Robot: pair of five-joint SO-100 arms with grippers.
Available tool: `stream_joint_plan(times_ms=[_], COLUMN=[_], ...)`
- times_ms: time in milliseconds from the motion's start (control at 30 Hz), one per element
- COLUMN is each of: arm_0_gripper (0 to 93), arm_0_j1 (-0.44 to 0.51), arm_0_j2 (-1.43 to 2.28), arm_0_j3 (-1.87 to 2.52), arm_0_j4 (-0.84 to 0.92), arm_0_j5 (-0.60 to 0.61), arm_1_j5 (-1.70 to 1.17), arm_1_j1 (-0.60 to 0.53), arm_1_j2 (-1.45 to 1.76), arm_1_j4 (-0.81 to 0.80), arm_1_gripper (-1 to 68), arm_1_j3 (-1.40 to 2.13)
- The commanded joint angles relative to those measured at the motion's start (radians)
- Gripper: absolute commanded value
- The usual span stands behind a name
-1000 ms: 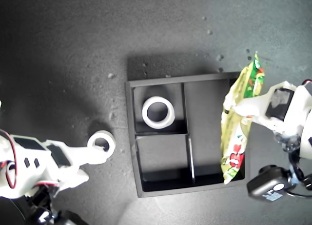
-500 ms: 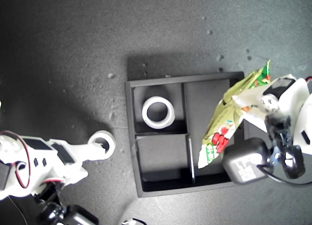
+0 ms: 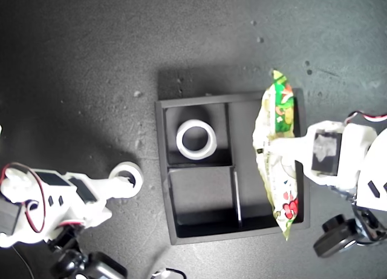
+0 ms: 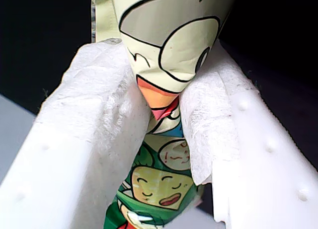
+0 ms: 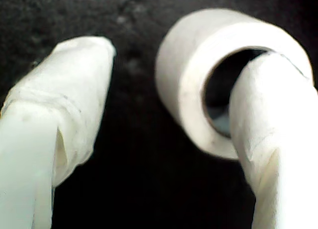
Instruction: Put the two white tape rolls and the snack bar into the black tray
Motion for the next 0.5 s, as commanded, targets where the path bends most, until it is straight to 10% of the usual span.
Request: stream_joint_plan(times_ms=[0,467], arm_0_gripper=[18.1,15.4], arm_0_j1=[-0.012,-0.086], arm_0_j2=[-0.008,-0.212], arm_0_j3=[-0.002,-0.080], arm_0_j4=[-0.020,-0.043], arm_0_j5=[-0.005,0.003], arm_1_j5=[-0.052,-0.078], arm_1_j1=[-0.021,-0.017], arm_1_j2=[-0.021,-0.107], arm_1_j4=[-0.021,-0.023], arm_1_gripper=[-0.6,-0.5], arm_1_j3=[-0.063,-0.097])
